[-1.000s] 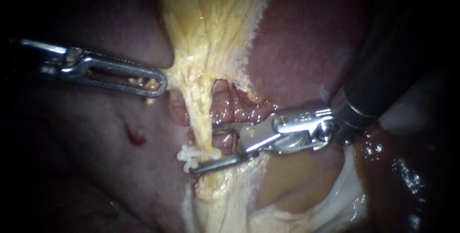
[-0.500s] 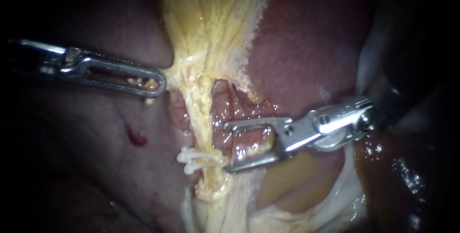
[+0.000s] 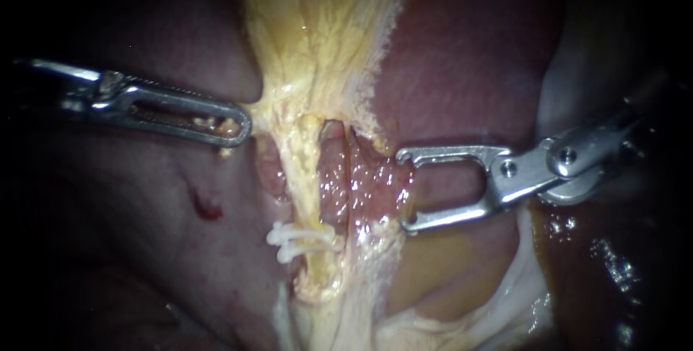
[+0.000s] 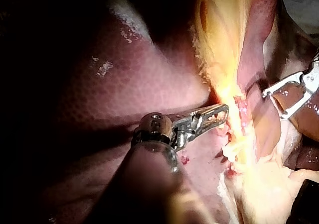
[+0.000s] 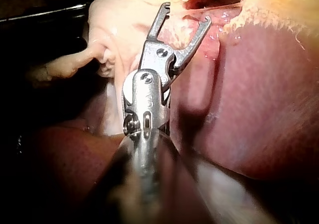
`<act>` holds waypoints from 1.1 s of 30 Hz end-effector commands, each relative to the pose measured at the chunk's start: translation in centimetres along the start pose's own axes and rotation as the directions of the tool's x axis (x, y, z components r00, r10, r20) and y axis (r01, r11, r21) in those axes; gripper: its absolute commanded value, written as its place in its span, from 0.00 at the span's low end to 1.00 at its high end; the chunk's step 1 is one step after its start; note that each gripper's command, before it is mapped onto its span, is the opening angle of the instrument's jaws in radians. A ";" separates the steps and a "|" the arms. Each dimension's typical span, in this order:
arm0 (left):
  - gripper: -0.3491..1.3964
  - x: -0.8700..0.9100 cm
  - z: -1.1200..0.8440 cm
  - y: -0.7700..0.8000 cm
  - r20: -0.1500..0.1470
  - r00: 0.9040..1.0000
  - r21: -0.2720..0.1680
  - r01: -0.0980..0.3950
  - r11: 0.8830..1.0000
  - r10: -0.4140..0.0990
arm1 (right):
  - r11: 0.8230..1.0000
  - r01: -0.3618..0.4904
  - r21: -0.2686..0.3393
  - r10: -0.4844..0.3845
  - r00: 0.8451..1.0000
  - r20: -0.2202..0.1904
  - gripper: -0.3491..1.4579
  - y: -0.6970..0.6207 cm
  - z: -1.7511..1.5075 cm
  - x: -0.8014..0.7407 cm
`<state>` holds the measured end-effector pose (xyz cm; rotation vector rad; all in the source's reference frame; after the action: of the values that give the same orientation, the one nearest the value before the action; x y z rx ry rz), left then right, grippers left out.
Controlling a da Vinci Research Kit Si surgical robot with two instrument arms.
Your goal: Going back second clip left tube
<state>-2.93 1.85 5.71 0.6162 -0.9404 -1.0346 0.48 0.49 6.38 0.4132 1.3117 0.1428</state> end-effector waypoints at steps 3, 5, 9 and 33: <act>0.00 0.01 0.01 0.00 0.000 1.000 -0.001 0.001 1.000 -0.001 | 1.000 0.001 -0.001 -0.001 1.000 -0.001 0.47 0.01 -0.01 -0.01; 0.00 0.01 0.03 0.00 0.001 1.000 -0.002 0.001 1.000 -0.001 | 1.000 0.007 -0.001 -0.007 1.000 -0.001 0.47 0.02 -0.01 -0.01; 0.00 0.03 0.12 0.01 0.005 1.000 -0.009 -0.001 1.000 0.001 | 1.000 0.006 -0.001 -0.006 1.000 -0.001 0.47 0.01 -0.03 -0.02; 0.00 0.15 0.91 0.18 0.004 1.000 0.004 -0.012 1.000 0.012 | 1.000 0.010 0.000 -0.010 1.000 -0.003 0.47 0.01 -0.12 -0.01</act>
<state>-3.62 1.78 6.34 0.6101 -0.9486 -1.0240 0.36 0.52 6.37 0.4066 1.3169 0.1347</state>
